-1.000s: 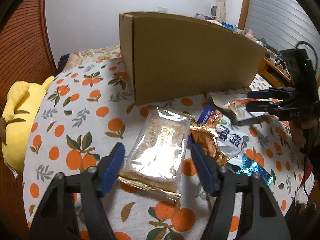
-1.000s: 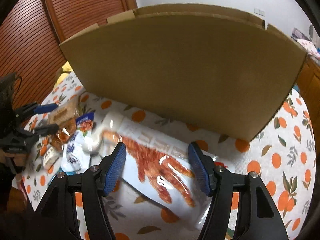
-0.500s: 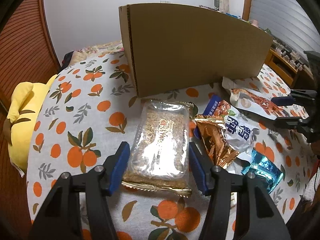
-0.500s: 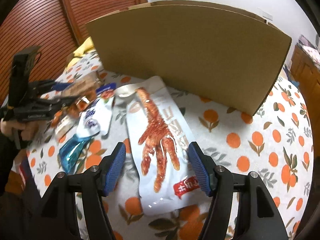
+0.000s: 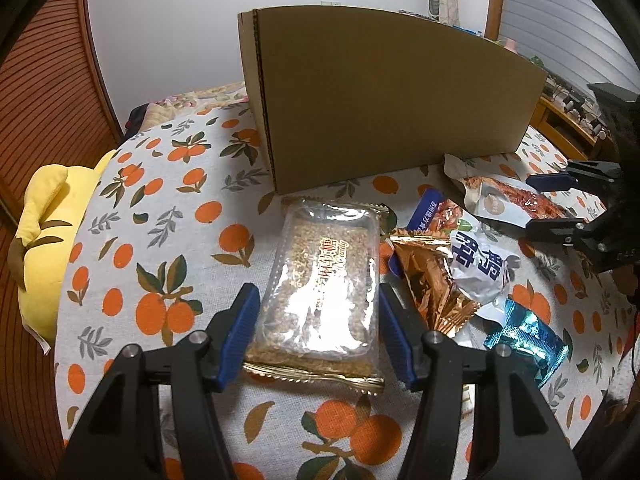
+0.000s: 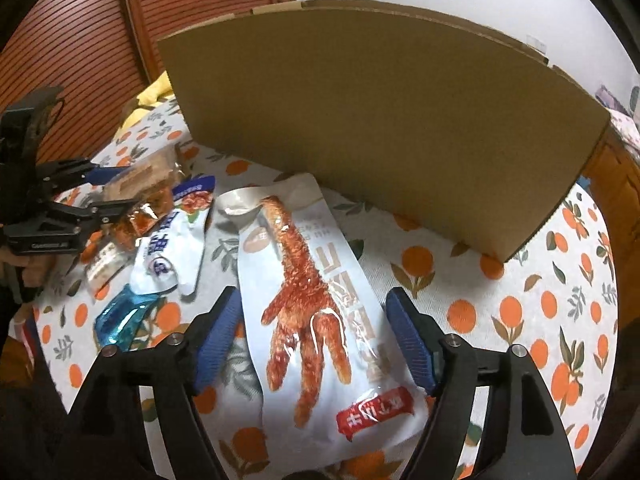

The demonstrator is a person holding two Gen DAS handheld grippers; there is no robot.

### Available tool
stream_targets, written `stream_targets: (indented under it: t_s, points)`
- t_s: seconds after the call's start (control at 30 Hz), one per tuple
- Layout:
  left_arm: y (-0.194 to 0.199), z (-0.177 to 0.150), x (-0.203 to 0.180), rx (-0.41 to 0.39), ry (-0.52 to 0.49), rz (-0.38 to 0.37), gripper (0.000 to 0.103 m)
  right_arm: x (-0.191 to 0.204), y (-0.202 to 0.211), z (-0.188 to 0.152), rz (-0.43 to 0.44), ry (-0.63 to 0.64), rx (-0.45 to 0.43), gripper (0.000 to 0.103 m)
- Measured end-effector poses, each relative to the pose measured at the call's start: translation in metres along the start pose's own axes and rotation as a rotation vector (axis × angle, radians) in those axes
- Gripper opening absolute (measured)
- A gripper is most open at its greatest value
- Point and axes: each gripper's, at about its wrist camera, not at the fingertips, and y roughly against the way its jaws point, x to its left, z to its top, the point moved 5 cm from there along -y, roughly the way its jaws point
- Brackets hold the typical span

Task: Organize snacks
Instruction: 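Lower the left tool onto the rice-cake bar while the right tool lowers onto the chicken-feet packet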

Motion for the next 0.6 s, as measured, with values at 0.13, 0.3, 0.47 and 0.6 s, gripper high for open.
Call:
stream_targets:
  t_s: [0.13, 0.3, 0.47, 0.6]
  points:
    - [0.0, 0.0, 0.0, 0.0, 0.0, 0.003, 0.06, -0.001, -0.007, 0.001, -0.003, 0.007, 0.016, 0.083]
    - [0.0, 0.0, 0.001, 0.001, 0.002, 0.008, 0.063, 0.003, -0.012, 0.003, -0.037, 0.052, 0.014, 0.085]
    - [-0.002, 0.0, 0.006, 0.011, 0.021, 0.014, 0.073, 0.002, -0.014, 0.002, -0.03, 0.036, -0.016, 0.088]
    - [-0.004, -0.001, 0.002, 0.019, 0.001, 0.012, 0.082, 0.003, -0.013, 0.001, -0.032, 0.036, -0.021, 0.088]
